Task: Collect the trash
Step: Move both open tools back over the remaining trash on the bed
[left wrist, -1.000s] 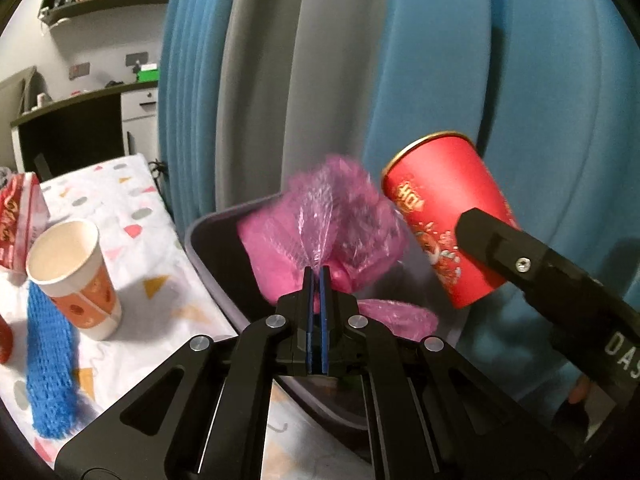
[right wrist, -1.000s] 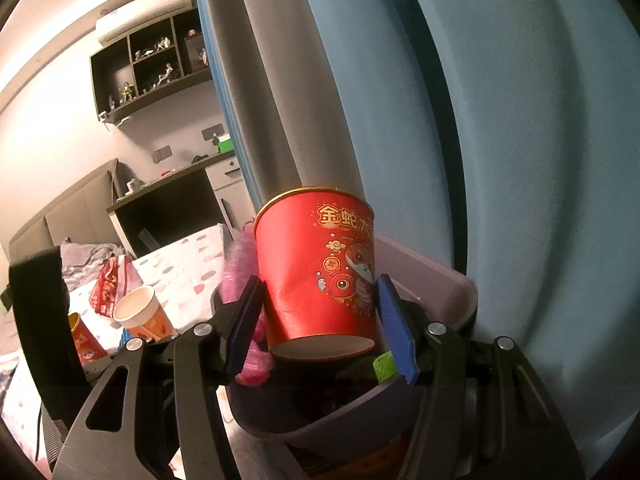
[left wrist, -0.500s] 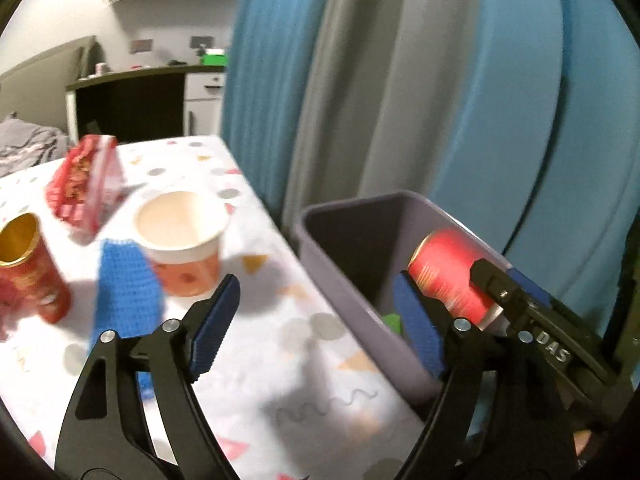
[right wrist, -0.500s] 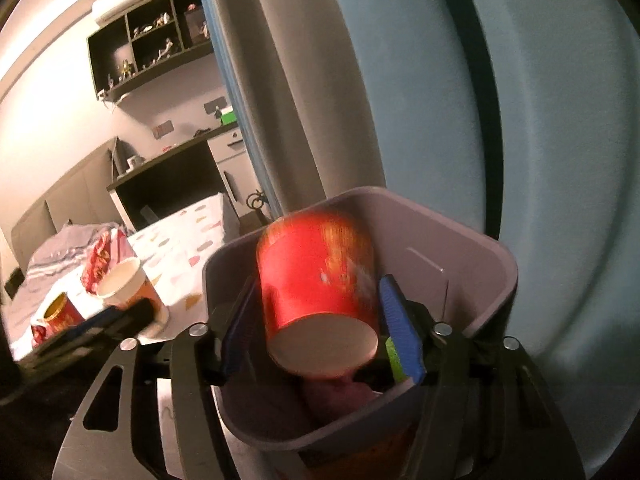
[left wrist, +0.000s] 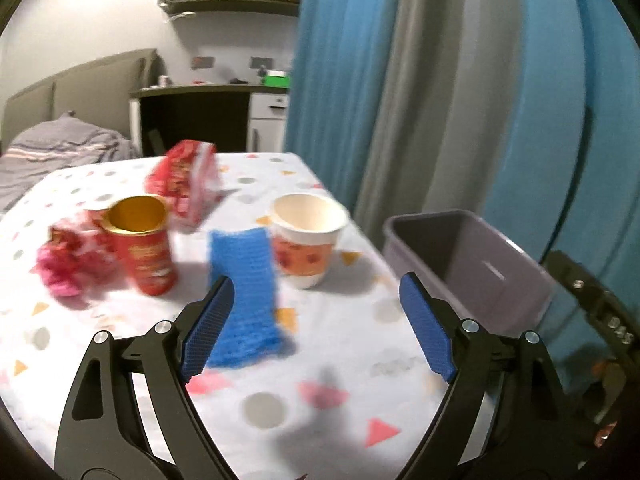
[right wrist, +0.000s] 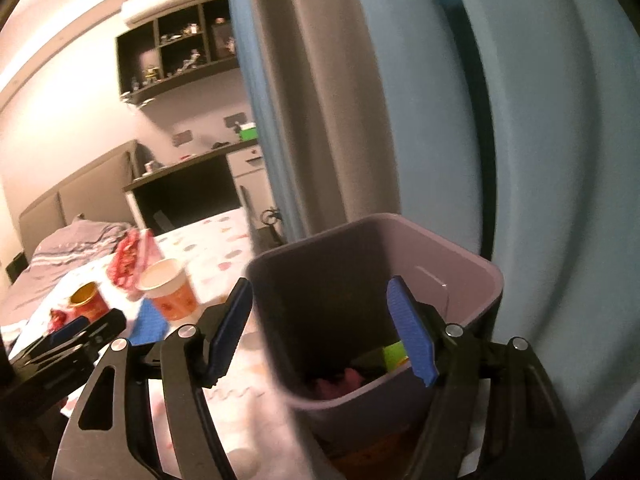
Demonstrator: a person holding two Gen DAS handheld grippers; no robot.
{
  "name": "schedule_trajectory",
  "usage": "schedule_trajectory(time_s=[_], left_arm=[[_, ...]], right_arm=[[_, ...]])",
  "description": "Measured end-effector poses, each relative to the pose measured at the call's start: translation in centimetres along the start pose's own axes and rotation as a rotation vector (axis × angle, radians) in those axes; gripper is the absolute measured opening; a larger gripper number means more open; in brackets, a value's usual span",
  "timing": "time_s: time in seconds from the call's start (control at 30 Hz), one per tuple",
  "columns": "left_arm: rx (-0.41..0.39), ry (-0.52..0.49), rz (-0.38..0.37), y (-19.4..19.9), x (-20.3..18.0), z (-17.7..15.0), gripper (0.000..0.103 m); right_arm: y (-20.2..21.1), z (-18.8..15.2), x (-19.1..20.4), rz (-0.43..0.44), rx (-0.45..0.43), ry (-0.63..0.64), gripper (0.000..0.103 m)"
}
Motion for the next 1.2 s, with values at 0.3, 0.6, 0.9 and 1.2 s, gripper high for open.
schedule_trajectory(time_s=[0.3,0.6,0.9,1.2], left_arm=[[-0.017,0.070,0.122,3.7,6.5,-1.0,0.085],[-0.052,0.138,0.233,7.7,12.8,-1.6,0.088],[-0.063,0.199,0.301,9.5,17.5,-2.2,0.088],[-0.078,0.247,0.357,10.0,21.5,-1.7,0.088]], right_arm=[[1.0,-1.6,5.9,0.100,0.036,0.058,0.069],[1.2,-3.3,11.7,0.194,0.079,0.121,0.069],[0.1,-4.6,16.6,0.261,0.130,0.171,0.069],[-3.1,-4.8,22.2,0.324,0.177,0.221,0.069]])
Point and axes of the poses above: each gripper's, at about its wrist camera, not at the fingertips, and y roughly against the way its jaws point, x to its left, z to its top, the point moved 2 cm from there along -y, roughly the way its jaws point
